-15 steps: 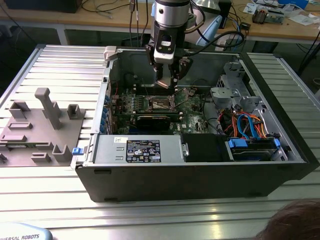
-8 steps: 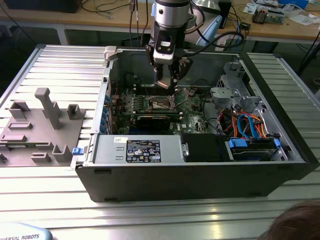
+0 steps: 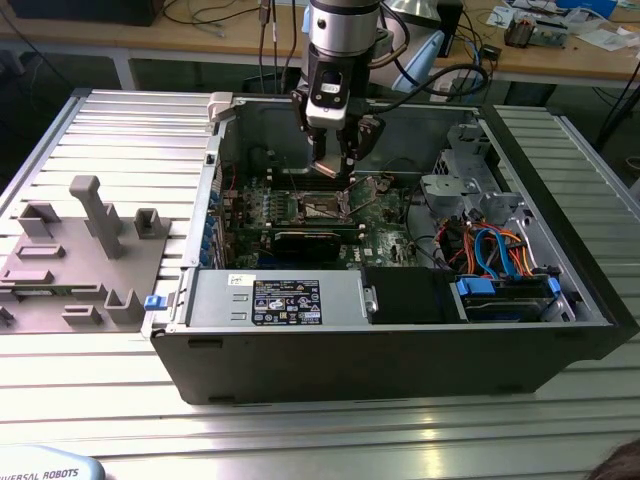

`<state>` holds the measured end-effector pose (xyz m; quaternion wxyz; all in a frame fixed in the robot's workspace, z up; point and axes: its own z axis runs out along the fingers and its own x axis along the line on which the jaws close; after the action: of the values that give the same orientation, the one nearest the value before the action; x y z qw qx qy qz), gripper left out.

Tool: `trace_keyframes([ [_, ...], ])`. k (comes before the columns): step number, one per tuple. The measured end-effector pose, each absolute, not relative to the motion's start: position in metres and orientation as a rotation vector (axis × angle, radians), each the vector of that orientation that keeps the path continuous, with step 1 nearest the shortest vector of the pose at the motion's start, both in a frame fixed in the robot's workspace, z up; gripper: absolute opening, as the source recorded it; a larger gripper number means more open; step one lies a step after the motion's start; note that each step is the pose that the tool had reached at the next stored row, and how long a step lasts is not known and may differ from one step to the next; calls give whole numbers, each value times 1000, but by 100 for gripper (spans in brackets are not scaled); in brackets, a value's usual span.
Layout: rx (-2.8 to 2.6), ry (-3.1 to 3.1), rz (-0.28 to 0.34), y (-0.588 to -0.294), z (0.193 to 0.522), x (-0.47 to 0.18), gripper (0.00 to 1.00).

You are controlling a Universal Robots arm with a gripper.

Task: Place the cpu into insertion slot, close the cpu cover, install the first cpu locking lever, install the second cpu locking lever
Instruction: 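Place the cpu into insertion slot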

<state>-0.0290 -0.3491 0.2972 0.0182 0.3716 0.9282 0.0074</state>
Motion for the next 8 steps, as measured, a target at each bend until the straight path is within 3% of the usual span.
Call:
trace_keyframes([
  [8, 1167, 2877, 23, -349, 297, -29, 54],
])
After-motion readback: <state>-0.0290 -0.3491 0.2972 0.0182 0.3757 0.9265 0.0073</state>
